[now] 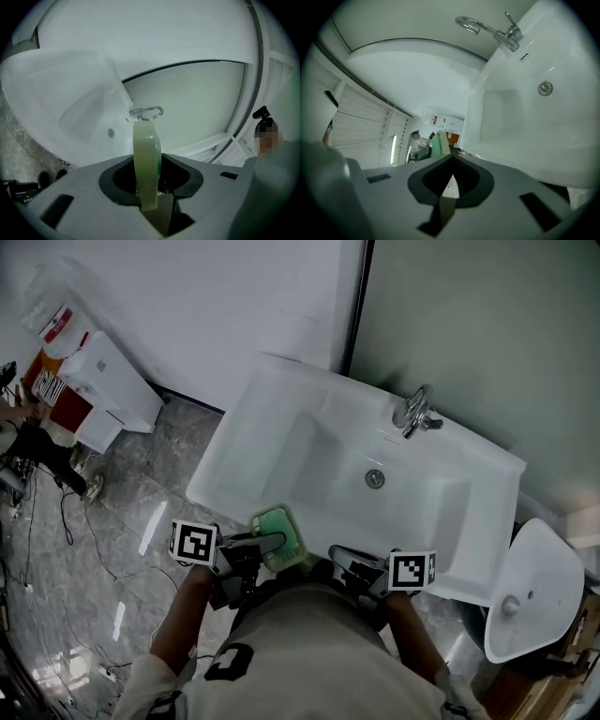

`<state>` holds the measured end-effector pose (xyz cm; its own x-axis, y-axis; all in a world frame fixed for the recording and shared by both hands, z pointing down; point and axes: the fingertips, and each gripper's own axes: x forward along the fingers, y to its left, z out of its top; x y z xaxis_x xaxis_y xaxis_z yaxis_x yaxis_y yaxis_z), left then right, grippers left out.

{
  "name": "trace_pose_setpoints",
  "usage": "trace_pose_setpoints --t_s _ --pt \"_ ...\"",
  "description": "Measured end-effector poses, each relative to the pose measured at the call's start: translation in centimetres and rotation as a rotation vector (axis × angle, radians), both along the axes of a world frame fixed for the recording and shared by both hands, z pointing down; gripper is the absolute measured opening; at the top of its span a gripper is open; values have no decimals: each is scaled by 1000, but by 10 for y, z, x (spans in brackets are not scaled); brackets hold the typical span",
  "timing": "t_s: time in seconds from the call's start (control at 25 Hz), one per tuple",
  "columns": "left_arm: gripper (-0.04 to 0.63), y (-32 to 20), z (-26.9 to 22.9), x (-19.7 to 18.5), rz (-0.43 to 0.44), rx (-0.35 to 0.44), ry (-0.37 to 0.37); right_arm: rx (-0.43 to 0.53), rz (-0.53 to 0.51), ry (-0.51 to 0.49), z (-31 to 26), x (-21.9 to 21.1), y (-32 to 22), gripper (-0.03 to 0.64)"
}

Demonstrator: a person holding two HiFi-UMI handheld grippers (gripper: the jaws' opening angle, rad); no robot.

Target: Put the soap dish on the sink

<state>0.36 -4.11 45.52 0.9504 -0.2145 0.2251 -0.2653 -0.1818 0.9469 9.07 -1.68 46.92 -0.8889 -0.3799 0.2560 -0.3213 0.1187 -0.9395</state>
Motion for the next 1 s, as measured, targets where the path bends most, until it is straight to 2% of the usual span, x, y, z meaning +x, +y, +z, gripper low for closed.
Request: trace_pose_setpoints --t_s 0.2,0.32,0.44,0.6,0.88,1.0 --pt "147 -7 -1 4 -20 6 -39 -28 -39 -24 9 6 -2 9" --pt "147 -12 -3 1 -6 36 -80 -27 -56 -33 8 5 -3 9" --pt "147 -18 -5 -4 1 35 -89 1 -47 -42 1 3 -9 9" --pt "147 -34 -4 -13 24 48 -94 -21 -7 -16 4 4 -16 9" --pt "147 -68 7 -52 102 51 -89 -28 80 6 6 -24 -46 9" --pt "147 -86 11 -75 139 64 -97 8 71 13 1 -49 -61 9"
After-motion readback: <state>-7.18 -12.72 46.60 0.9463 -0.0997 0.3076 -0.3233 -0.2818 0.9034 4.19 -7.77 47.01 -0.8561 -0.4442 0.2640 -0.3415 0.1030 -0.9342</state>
